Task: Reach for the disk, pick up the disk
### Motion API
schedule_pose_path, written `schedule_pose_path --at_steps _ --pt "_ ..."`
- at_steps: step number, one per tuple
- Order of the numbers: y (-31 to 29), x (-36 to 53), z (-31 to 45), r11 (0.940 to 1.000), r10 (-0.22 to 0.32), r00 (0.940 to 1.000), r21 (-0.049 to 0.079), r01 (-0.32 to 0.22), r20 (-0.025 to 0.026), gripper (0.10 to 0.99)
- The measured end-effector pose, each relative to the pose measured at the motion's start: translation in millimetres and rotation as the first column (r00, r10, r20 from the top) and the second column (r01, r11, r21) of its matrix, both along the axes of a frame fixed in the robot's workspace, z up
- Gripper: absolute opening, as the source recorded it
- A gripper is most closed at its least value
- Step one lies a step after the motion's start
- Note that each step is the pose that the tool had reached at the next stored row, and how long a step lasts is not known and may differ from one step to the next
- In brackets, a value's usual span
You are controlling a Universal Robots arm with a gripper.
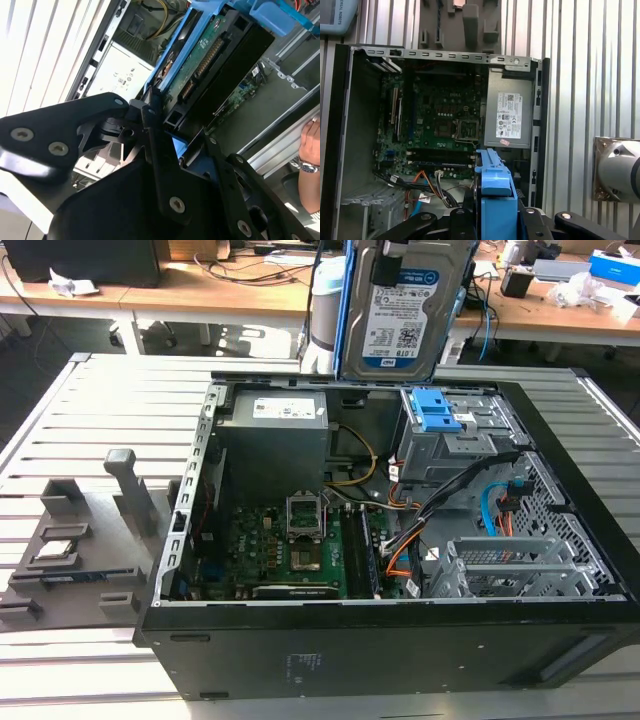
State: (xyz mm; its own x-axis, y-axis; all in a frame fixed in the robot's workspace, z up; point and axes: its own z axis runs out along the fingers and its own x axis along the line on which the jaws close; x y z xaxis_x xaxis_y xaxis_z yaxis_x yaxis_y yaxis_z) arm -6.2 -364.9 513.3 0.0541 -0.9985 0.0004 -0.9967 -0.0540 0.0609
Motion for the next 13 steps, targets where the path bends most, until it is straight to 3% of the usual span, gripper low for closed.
schedule_pose_path --at_steps 8,11,12,13 --pt "0.0 24.7 0.0 1.0 0.0 1.0 0.0 0.0 -0.0018 0.369" --pt "0.0 28.4 0.0 1.0 0.0 1.0 0.002 0.0 -0.002 0.369" --pt "0.0 29.7 -0.1 0.9999 -0.001 1.0 0.01 0.001 -0.002 0.369" --pt "0.0 30.2 -0.1 0.9995 -0.004 1.0 0.031 0.004 -0.002 0.369"
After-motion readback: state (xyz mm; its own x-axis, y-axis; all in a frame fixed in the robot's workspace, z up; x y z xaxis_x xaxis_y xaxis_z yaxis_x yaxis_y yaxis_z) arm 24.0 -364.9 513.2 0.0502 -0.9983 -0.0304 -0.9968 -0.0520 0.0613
